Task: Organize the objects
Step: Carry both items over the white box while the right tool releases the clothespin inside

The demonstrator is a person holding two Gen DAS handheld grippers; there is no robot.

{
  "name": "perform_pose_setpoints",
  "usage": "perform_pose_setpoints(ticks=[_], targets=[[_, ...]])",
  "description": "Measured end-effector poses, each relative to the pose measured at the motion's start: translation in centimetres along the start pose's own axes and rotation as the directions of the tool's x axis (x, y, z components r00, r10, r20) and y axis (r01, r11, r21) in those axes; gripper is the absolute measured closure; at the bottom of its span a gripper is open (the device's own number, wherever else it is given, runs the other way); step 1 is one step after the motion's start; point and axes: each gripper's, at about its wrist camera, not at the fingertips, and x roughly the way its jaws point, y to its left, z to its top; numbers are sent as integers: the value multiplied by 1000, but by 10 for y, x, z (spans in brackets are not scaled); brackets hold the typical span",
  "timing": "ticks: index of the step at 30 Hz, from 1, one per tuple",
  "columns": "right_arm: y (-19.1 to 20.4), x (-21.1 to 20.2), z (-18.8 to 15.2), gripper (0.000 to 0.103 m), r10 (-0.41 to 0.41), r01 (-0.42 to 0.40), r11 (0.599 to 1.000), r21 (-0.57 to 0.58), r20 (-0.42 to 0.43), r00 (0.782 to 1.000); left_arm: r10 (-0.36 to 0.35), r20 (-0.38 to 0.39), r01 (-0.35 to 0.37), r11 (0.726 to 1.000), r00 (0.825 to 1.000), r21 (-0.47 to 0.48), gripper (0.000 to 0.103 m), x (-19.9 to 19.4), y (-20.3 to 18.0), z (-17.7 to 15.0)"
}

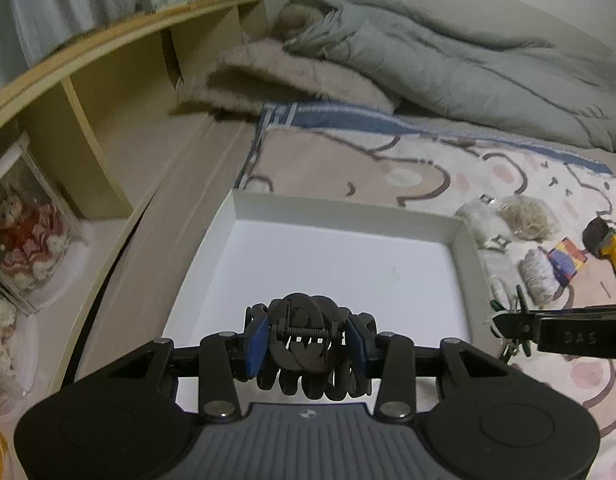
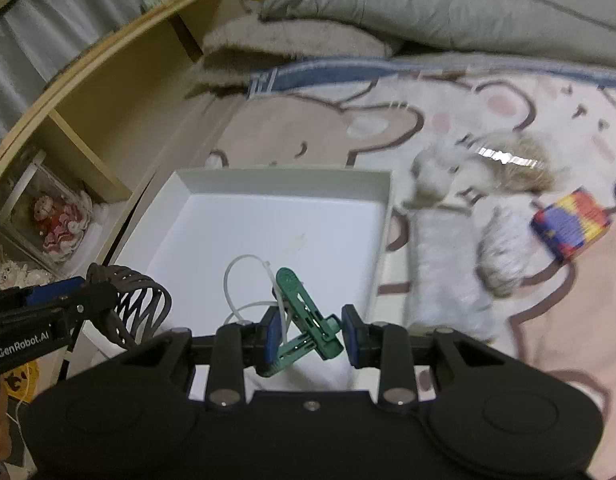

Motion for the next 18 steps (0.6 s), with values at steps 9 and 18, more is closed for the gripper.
perform_pose_setpoints(ticks=[9, 18], targets=[[16, 39, -9, 70, -11, 18, 998, 56, -119, 993, 2, -117, 2, 999, 993, 32, 60, 31, 9, -8], [20, 47, -13, 70, -20, 27, 998, 55, -134, 991, -11, -136, 14, 1000, 991, 24, 60, 38, 11, -9]])
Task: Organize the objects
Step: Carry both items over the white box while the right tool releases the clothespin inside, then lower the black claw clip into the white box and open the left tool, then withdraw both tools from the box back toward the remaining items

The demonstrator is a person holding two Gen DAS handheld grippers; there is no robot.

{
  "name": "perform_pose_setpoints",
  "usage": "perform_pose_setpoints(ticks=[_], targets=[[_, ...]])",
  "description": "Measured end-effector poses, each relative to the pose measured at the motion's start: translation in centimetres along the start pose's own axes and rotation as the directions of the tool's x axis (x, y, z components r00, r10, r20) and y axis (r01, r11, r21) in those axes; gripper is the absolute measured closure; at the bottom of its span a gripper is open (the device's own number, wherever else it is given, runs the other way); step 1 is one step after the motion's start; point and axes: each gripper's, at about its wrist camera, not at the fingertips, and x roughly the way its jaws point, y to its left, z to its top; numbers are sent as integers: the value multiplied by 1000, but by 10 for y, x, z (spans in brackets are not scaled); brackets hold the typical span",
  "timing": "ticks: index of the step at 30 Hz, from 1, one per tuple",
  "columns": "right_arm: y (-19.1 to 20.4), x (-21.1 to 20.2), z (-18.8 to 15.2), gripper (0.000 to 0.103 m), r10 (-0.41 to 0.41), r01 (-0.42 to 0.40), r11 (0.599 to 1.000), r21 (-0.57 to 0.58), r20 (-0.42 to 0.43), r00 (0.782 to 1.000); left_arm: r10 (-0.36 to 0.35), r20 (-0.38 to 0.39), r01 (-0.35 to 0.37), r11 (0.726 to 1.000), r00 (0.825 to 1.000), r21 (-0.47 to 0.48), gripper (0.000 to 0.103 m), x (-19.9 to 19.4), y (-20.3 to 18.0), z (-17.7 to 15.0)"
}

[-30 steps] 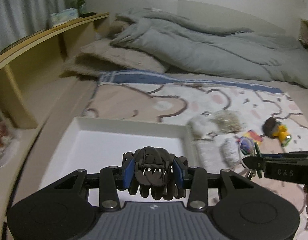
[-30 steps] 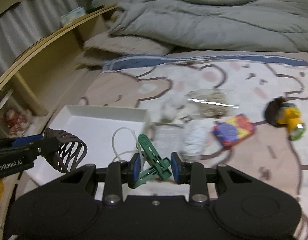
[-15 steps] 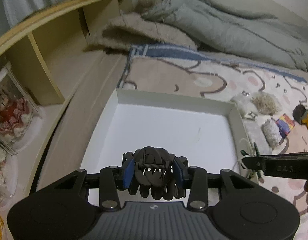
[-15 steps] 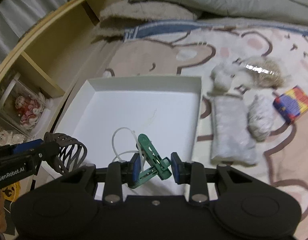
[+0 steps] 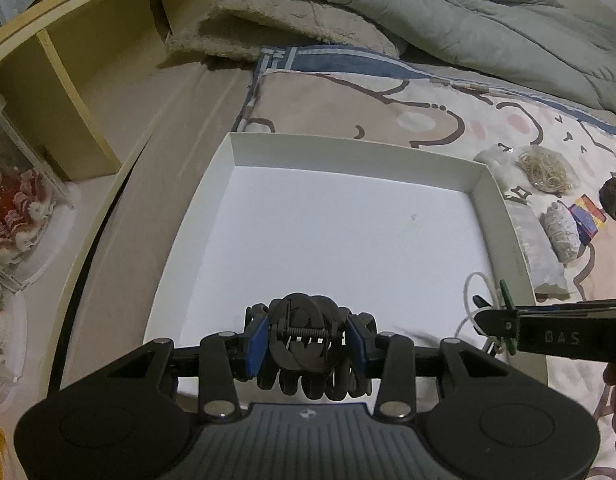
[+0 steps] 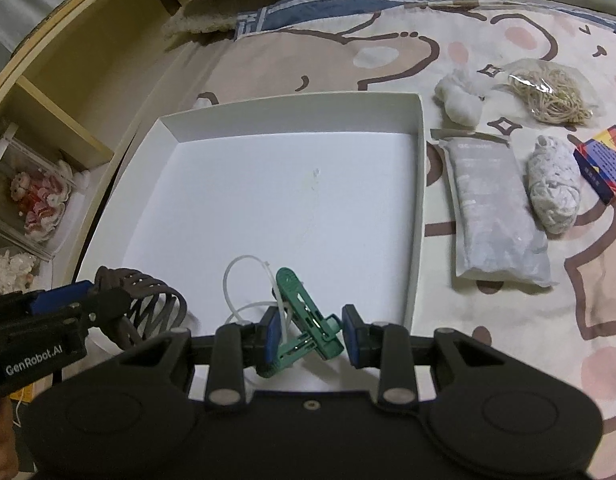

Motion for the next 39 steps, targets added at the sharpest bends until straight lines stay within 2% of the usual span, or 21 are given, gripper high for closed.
perform_pose_setpoints(ticks=[4, 5, 7, 8, 13, 17, 28, 39], targets=[[4, 0, 2, 67, 9, -9, 1000, -9, 3, 1000, 12, -14, -12, 1000, 1000, -5, 59, 2, -1, 2], [4, 1, 2, 61, 3, -3, 1000, -10, 1, 1000, 16, -26, -16, 1000, 1000, -15, 58, 3, 0, 3], [5, 0, 2, 52, -8, 8, 1000, -9, 0, 1000, 31, -45, -32, 999, 999, -25, 44, 5, 2, 3], [4, 0, 2, 52, -11, 11, 1000, -9, 3, 1000, 36, -48, -37, 999, 998, -27, 36, 4, 2, 3], [1, -4, 1, 48, -26, 26, 999, -18, 6, 1000, 43, -46, -44, 999, 998, -26, 35, 0, 4, 1], [-1, -9, 1, 40, -29, 29, 999, -27, 18, 999, 46, -42, -47, 999, 998, -23, 35, -2, 4, 1], [-7, -32, -2, 30, -30, 34, 997, -72, 63, 998, 51, -16, -52, 998, 999, -46, 35, -17, -2, 0], [-59, -73, 11, 27, -90, 108, 990, -94, 185, 979, 61, 84, -58, 997, 995, -42, 19, -32, -59, 13]])
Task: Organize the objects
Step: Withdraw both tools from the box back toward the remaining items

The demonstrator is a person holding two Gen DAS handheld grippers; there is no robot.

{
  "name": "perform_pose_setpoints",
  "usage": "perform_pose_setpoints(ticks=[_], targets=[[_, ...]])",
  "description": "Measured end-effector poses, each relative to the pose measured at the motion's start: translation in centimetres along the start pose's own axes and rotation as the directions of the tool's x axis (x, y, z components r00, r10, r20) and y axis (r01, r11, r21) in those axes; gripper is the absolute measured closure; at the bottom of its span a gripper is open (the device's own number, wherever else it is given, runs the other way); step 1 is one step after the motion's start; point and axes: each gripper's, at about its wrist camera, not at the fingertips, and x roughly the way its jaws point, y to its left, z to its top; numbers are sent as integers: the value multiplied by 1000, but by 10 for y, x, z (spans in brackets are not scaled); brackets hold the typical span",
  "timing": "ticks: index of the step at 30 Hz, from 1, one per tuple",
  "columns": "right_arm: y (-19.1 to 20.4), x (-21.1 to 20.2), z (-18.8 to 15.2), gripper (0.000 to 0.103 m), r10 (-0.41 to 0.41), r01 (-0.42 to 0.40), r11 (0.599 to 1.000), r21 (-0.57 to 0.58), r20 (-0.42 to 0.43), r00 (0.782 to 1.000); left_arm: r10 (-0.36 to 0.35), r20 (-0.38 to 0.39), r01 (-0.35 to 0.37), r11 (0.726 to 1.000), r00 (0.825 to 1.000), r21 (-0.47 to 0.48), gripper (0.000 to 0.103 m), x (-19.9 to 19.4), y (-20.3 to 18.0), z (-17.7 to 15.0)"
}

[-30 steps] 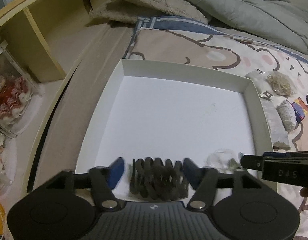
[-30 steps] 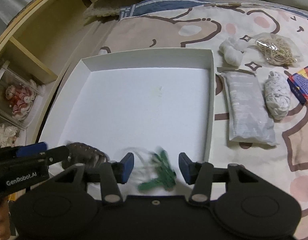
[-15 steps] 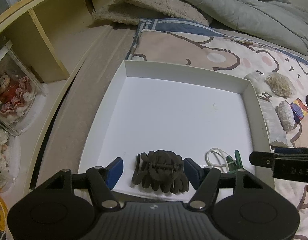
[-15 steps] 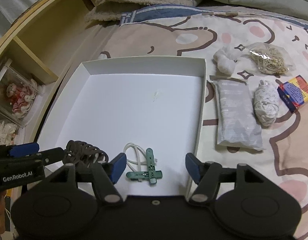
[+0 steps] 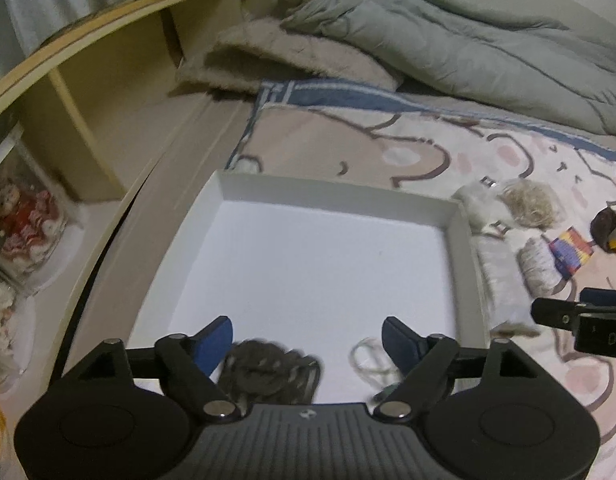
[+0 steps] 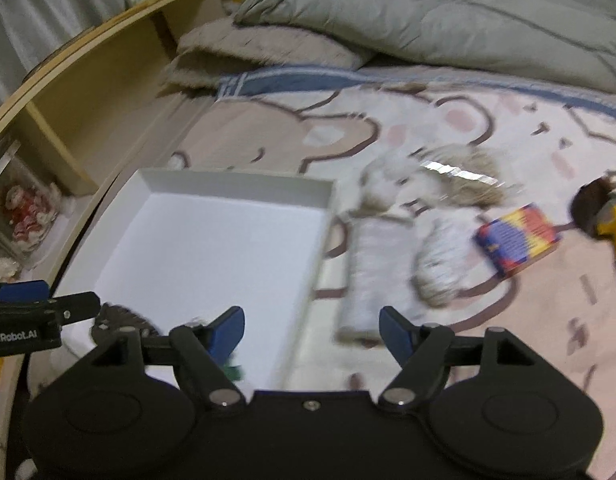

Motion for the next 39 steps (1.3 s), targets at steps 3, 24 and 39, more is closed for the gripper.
perform_pose_setpoints(ticks=[3, 24, 39], targets=[[-21, -7, 4, 26, -29, 29, 1000, -11, 37, 999, -5, 26, 5, 1000, 1000, -10, 17, 1, -19, 3], [-123, -46, 6, 0, -161, 173, 984, -51, 189, 969, -120, 133, 114, 992, 984, 47, 0, -1, -127, 14], [-192, 6, 20, 1, -107, 123, 987, -102, 153, 982, -244, 123, 230, 966, 962, 118, 9, 44, -206, 1]])
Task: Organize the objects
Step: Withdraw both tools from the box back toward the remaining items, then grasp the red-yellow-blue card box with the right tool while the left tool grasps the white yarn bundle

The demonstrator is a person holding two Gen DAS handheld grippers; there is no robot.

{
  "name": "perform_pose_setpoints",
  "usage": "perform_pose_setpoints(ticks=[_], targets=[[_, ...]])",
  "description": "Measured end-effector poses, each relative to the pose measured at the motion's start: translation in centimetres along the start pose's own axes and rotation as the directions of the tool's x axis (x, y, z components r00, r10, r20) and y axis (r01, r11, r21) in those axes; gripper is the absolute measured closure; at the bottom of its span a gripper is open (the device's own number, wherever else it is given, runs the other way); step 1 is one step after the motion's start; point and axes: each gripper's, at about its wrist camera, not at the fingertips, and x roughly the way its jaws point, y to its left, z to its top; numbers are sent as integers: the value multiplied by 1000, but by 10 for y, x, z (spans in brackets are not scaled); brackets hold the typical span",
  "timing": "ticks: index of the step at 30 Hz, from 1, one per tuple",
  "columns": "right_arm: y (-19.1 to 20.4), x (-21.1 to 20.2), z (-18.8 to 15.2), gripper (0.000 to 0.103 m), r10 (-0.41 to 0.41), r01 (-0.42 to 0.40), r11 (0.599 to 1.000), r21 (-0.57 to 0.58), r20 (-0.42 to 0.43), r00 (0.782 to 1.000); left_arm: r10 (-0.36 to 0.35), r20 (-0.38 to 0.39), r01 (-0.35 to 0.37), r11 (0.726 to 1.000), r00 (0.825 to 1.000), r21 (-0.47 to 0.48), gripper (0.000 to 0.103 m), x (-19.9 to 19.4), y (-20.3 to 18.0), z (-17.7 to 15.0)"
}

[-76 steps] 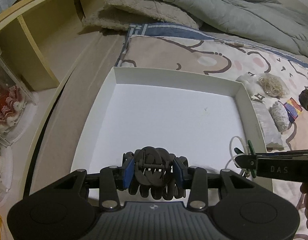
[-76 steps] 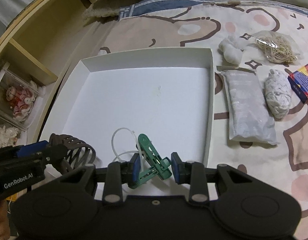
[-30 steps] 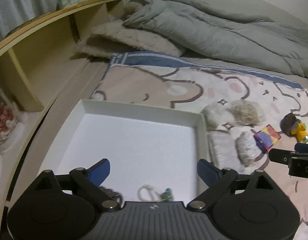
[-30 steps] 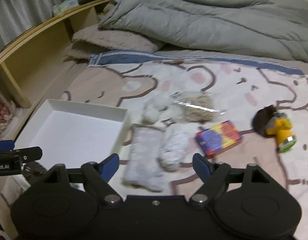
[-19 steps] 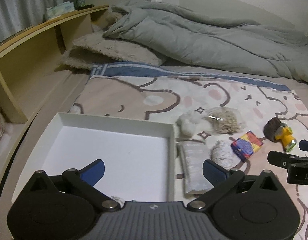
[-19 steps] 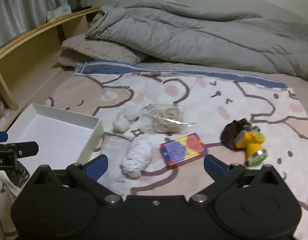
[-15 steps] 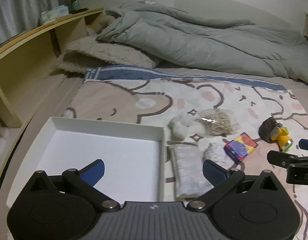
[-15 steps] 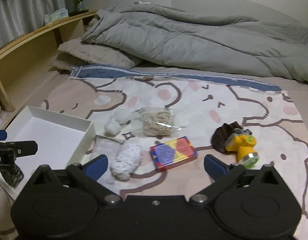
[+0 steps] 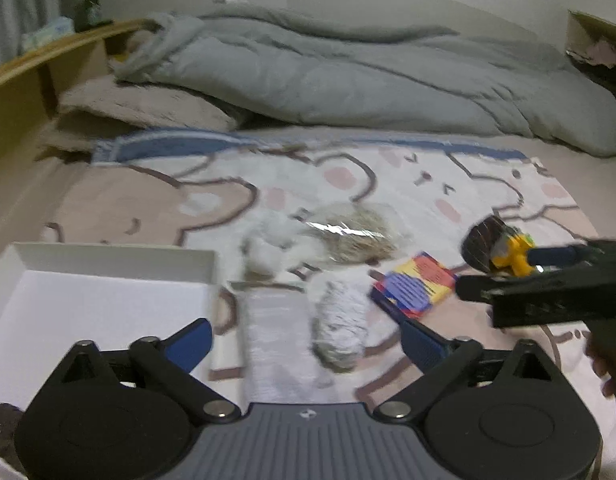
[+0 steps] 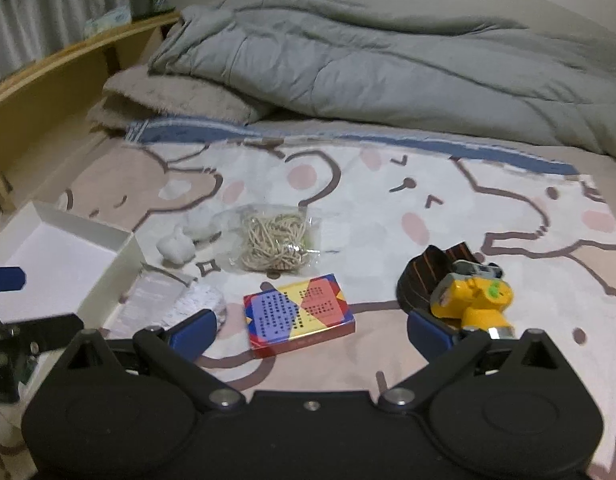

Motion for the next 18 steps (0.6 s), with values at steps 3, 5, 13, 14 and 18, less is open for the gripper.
perform_pose_setpoints(ticks=[3, 5, 13, 14, 18], targets=[[-5, 22, 3, 7, 41, -43, 998, -46, -44, 998, -46, -29, 46, 999, 999, 16, 17, 19, -10, -3], [-8, 37, 5, 7, 63, -68, 996, -64, -78, 995, -64, -46, 65, 998, 997, 25, 20, 33, -14, -4], [-1, 92, 10, 7, 83, -111, 985, -130, -202, 976, -88, -77, 93, 994, 993, 64, 29, 70, -21, -6], [0, 96, 10, 7, 79, -109, 985, -135, -209, 975, -88, -79, 94, 993, 993, 72, 29, 73, -21, -6], [2, 111, 16, 8, 114, -147, 982, -116, -251, 961, -92, -90, 101, 990, 992, 99, 34, 86, -22, -4]])
